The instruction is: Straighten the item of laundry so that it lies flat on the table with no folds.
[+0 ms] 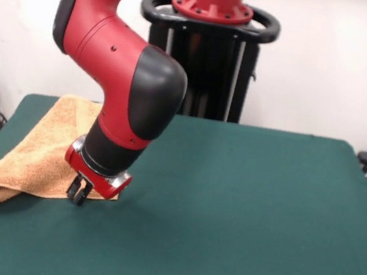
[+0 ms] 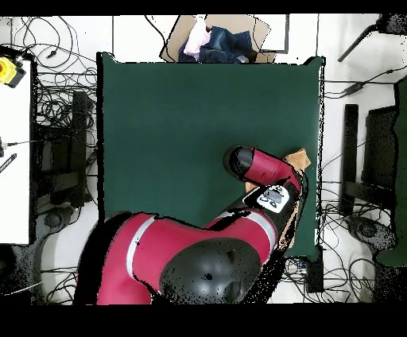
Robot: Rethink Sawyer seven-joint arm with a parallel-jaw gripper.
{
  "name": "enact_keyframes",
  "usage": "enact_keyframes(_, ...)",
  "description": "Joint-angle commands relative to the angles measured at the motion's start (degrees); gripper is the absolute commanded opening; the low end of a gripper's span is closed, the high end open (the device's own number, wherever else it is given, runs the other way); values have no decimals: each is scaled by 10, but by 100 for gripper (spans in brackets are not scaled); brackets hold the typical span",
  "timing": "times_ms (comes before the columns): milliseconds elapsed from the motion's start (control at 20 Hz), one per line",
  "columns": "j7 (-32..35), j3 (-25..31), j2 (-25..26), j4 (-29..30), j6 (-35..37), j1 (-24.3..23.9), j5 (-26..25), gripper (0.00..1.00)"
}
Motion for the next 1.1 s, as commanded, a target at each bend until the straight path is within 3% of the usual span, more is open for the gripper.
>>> enact_keyframes(50,149,82,59,-57,-15,10,54,0)
enact_keyframes(250,163,80,57,-67,1,19,67,0)
enact_keyframes(550,157,82,8,-38,50,26,70,0)
enact_keyframes(1100,171,52,22,-68,92,54,97,0)
